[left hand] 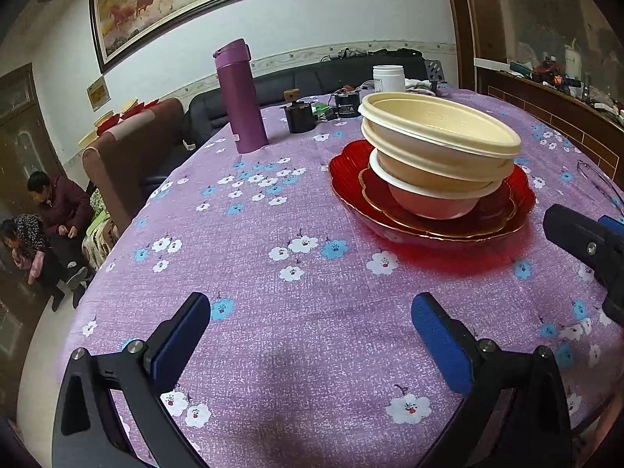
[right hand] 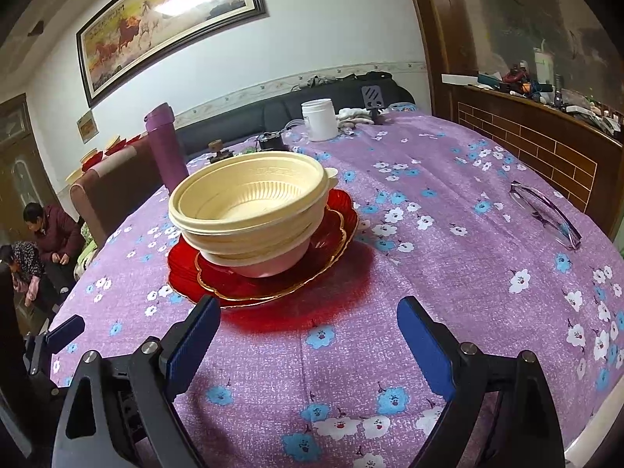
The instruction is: Organize plates and bowls
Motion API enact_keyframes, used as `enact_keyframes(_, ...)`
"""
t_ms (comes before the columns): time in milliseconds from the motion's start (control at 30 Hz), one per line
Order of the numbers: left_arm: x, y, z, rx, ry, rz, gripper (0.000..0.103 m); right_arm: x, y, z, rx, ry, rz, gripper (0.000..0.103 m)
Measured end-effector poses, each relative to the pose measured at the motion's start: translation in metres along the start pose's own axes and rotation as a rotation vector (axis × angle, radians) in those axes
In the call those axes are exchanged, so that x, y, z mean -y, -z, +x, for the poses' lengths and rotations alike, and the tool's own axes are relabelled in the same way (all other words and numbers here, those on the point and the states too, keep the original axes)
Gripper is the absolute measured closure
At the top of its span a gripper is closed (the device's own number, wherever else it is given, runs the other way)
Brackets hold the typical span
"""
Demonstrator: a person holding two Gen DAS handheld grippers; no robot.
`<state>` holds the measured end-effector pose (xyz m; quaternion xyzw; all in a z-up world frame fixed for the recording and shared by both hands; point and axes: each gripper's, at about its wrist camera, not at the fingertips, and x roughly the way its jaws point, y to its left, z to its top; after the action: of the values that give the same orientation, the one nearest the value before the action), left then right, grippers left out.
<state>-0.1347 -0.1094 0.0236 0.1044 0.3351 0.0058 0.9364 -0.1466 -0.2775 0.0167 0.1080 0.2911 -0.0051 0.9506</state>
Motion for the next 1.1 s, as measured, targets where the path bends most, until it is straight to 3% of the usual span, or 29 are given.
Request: enact_keyframes(1100, -0.002, 0.0018, 0.0047, -0.022, 0.011, -0.003, 0.0, 0.0014, 0.0026, 0.0042, -0.017, 0.004, 0.009, 0.009)
